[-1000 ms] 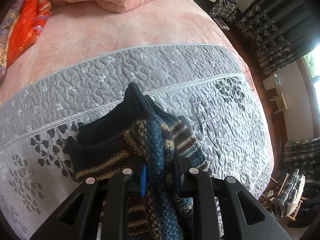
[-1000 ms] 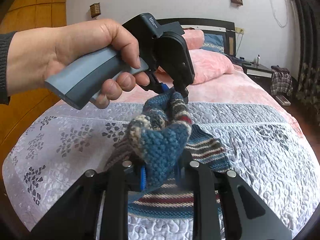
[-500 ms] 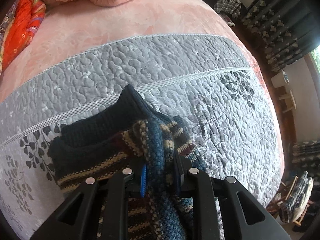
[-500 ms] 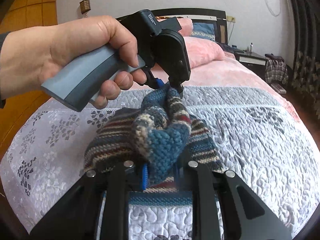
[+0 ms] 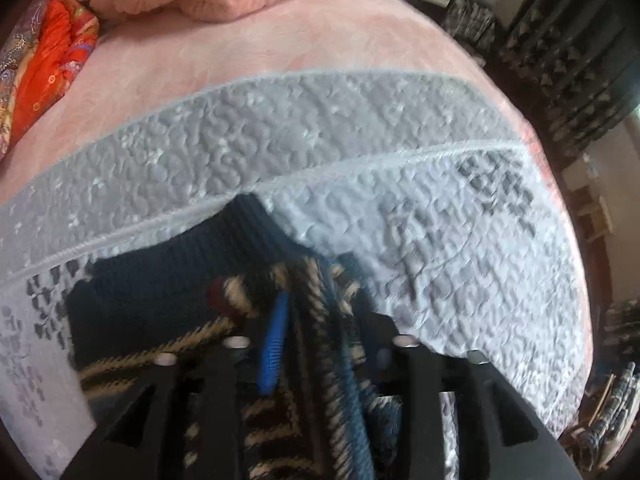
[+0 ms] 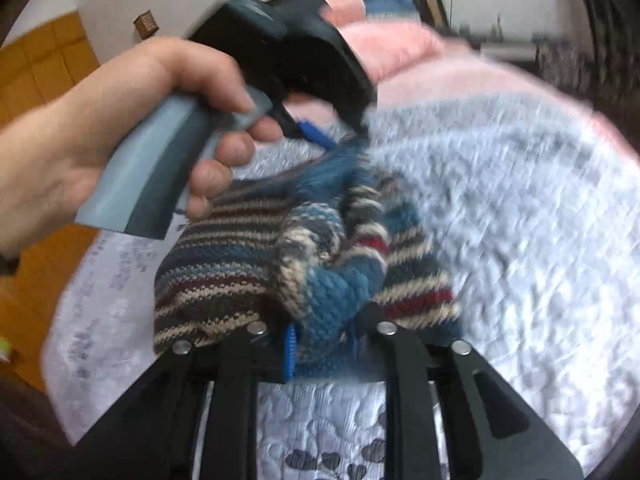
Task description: Fold small clothes
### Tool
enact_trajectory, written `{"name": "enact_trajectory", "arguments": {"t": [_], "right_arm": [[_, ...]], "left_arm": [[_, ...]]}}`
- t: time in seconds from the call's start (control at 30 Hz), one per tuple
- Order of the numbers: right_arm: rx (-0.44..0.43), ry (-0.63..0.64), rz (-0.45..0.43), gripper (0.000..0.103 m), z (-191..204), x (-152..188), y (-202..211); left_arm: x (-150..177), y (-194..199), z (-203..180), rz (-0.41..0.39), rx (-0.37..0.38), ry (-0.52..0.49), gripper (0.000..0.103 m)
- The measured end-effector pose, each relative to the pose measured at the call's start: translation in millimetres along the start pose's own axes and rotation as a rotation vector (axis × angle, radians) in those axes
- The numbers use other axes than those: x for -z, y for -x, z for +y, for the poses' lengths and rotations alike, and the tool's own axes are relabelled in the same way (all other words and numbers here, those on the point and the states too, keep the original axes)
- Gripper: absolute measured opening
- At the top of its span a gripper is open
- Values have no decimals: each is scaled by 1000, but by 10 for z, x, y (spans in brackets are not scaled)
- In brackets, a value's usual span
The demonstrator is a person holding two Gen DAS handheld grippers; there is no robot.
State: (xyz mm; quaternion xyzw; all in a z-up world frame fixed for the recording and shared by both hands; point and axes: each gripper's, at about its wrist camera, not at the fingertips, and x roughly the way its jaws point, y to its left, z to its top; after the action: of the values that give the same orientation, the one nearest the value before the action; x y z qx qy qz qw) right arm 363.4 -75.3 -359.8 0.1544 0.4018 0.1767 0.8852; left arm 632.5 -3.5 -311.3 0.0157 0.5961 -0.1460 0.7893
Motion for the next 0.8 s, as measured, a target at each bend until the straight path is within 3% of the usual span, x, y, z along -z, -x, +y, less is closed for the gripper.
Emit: {"name": "enact_trajectory", "arguments": {"t": [0.03,0.07,0.1,0.2,0.33,0.53,0.63,0.7,0.73,0.77,0.8], "right_arm": [[-22,-37,25,38,-104,0,-38],[-38,-73,43,56,-212,10,-70],[-56,-110,60,62,-330,21,-95],[-233,-263,151,65,-707,2,-201],[-423,-386,233,75,-928,-211,-330],[-485,-375,366,82,-902,-626,-665],[-457,-350,438,82,-854,-828,-926],[-433,-312,463,72,-781,-937,-1059],[-419,-276,466,37,-723,-976,-1085],[-386,-225,463,22,-673,-1039,-1088],[-365,-191,440,22,-638,-1089,-1039]], "left_arm": [[10,36,13,-27,15,3,62],[33,92,54,-62,40,5,63],[50,128,94,-73,58,8,63],[131,261,240,-98,116,17,63],[393,559,541,-124,186,10,66],[882,870,1035,-157,295,68,68],[1102,865,1247,-151,348,108,68],[1208,804,1338,-135,377,129,68],[1269,777,1381,-136,403,141,68],[1304,769,1400,-136,418,147,68],[1349,762,1431,-143,447,158,68]]}}
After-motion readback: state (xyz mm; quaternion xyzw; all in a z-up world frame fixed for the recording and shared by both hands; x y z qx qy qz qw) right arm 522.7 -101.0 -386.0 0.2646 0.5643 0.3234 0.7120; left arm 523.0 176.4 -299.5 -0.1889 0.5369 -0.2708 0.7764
